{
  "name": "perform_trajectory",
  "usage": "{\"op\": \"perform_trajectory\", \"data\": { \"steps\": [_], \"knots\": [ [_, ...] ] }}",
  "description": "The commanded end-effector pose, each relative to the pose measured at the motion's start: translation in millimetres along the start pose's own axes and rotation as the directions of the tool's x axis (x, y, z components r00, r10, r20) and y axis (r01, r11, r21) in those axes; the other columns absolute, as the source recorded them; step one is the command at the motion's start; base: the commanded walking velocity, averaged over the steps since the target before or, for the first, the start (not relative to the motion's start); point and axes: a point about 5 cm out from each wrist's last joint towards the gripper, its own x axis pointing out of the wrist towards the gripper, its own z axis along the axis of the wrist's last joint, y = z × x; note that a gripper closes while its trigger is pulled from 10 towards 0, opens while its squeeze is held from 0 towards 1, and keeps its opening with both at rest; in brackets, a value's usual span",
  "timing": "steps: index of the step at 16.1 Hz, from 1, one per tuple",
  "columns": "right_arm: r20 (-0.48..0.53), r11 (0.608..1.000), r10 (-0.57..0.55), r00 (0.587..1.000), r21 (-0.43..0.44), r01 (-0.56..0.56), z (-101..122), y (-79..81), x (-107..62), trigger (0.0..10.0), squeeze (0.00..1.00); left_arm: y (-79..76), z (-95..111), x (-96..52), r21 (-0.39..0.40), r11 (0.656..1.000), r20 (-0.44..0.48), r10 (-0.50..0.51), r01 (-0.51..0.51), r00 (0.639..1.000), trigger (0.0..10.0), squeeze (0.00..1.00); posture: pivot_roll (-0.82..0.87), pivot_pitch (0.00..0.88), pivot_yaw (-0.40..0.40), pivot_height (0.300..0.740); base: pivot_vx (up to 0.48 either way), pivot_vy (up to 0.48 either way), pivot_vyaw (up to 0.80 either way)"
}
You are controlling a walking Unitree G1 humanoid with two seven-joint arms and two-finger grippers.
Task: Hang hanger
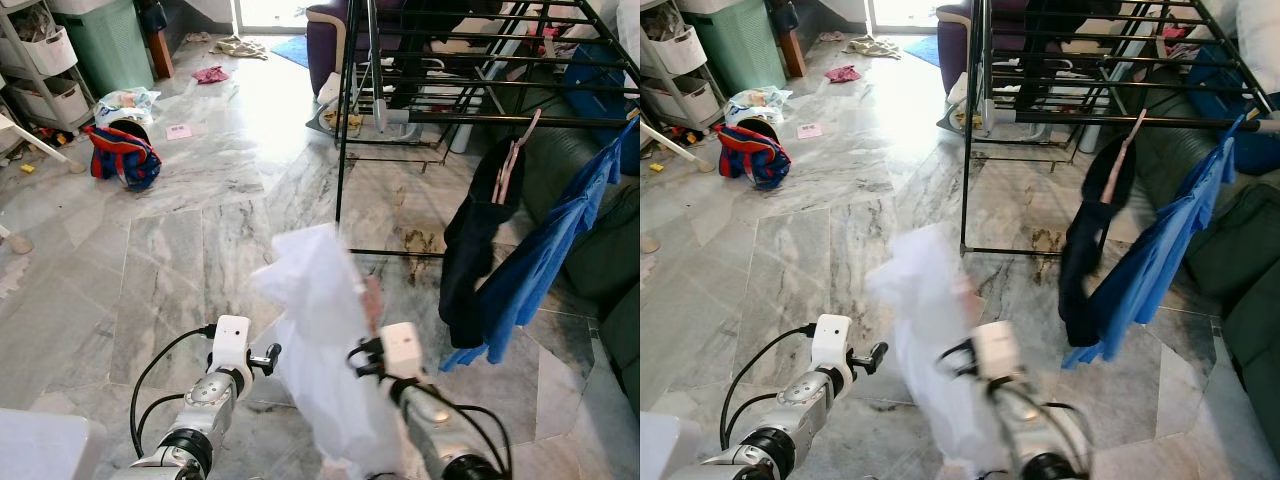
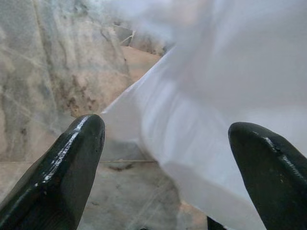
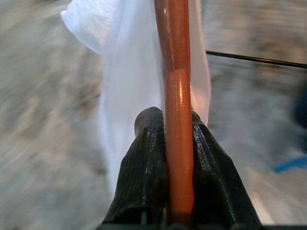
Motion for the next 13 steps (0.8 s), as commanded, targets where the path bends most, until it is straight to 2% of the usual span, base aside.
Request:
{"op": "perform_trajectory", "data": {
  "steps": [1, 2, 4, 6, 9, 13],
  "knots": [
    [0.067, 0.993, -0.113, 0.991, 0.047, 0.11, 11.8, -15.6, 0.6, 10.0, 0.0, 0.1, 0.5, 0.2, 0.001, 1.0, -0.003, -0.012, 0.012, 1.0, 10.0, 0.0, -0.07, 0.128, 0.019, 0.74, 0.0, 0.0, 0.0],
    [0.081, 0.979, -0.193, 0.978, 0.077, 0.187, 11.7, -32.0, -4.0, 10.0, 0.0, -0.1, 0.4, 0.2, 0.002, 1.0, -0.004, -0.011, 0.011, 1.0, 10.0, 0.0, -0.08, 0.126, 0.018, 0.74, 0.0, 0.0, 0.0],
    [0.094, 0.974, -0.221, 0.971, 0.071, 0.214, 12.4, -39.6, -6.6, 10.0, 0.0, -3.4, 1.7, 0.7, 0.005, 1.0, 0.007, -0.031, 0.031, 1.0, 10.0, 0.0, -0.09, 0.122, 0.023, 0.74, 0.0, 0.0, 0.0],
    [0.108, 0.972, -0.23, 0.967, 0.065, 0.224, 15.6, -41.3, -6.2, 10.0, 0.0, -7.4, 3.5, 1.6, 0.004, 0.999, 0.017, -0.051, 0.051, 0.999, 10.0, 0.0, -0.1, 0.119, 0.024, 0.74, 0.133, 0.0, 0.0],
    [0.146, 0.971, -0.234, 0.961, 0.082, 0.224, 28.8, -41.7, -1.6, 10.0, 0.0, -15.6, 7.3, 3.7, -0.003, 0.996, 0.03, -0.085, 0.085, 0.996, 10.0, 0.0, -0.11, 0.114, 0.021, 0.74, 0.409, 0.0, 0.0],
    [0.161, 0.971, -0.236, 0.958, 0.079, 0.226, 32.4, -43.0, -1.2, 10.0, 0.0, -19.5, 7.8, 4.3, -0.011, 0.995, 0.033, -0.094, 0.095, 0.995, 10.0, 0.0, -0.1, 0.112, 0.014, 0.74, 0.465, 0.0, 0.0]
  ]
}}
